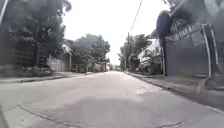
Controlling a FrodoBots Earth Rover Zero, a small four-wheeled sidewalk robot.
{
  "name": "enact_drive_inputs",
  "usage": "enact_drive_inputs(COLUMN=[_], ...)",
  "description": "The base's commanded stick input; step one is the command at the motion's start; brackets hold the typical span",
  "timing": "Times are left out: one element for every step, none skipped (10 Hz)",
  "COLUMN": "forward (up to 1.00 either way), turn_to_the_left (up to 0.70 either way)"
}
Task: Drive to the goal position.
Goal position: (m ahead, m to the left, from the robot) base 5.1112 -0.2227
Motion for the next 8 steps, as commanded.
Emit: enact_drive_inputs(forward=[0.5, 0.5, 0.5, 0.5, 0.5, 0.5, 0.5, 0.5], turn_to_the_left=[0.0, 0.0, 0.0, 0.0, 0.0, 0.0, 0.0, 0.0])
